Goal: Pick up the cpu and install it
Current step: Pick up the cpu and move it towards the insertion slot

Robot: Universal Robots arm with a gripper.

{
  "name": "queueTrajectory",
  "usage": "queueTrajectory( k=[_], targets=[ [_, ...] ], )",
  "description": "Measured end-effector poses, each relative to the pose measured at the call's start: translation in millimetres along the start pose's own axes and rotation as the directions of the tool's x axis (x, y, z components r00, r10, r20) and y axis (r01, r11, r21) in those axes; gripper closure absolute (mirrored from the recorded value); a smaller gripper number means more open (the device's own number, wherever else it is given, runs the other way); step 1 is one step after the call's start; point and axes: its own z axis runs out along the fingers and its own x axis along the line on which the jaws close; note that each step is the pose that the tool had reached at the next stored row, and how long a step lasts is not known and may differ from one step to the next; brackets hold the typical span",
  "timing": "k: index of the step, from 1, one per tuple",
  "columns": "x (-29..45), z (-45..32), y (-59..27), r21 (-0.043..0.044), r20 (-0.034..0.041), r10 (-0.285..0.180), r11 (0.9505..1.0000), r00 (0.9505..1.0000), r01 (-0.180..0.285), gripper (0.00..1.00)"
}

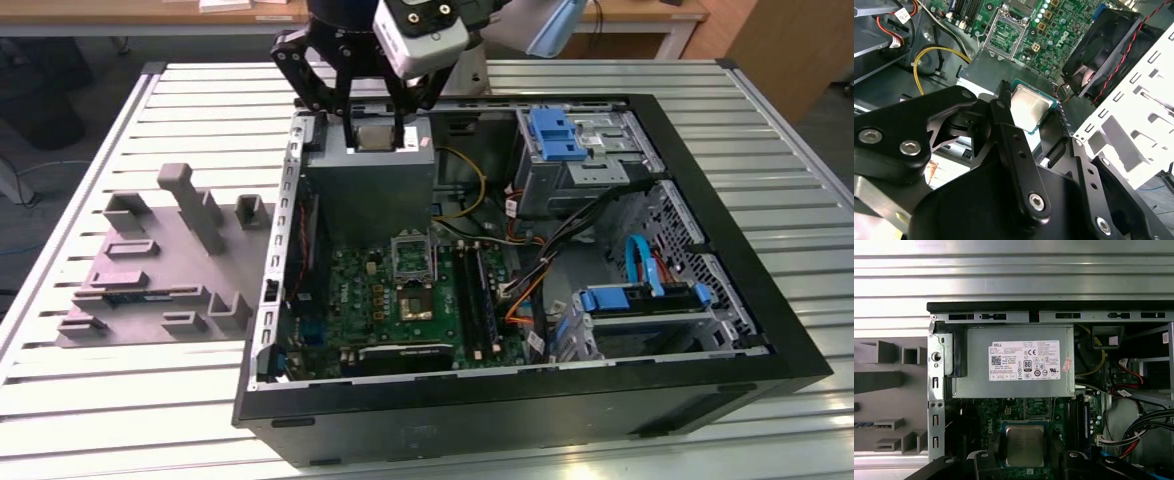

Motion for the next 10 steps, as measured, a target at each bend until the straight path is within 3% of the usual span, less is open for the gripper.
queueTrajectory(
  k=[6,10],
  targets=[
    [-1.4,0.0,-1.8,0.0001,0.0,0.0,1.0,1.0,0.0,0.53],
    [-7.7,0.1,-2.0,0.0,-0.0001,0.0,1.0,1.0,0.0,0.53]
  ],
)
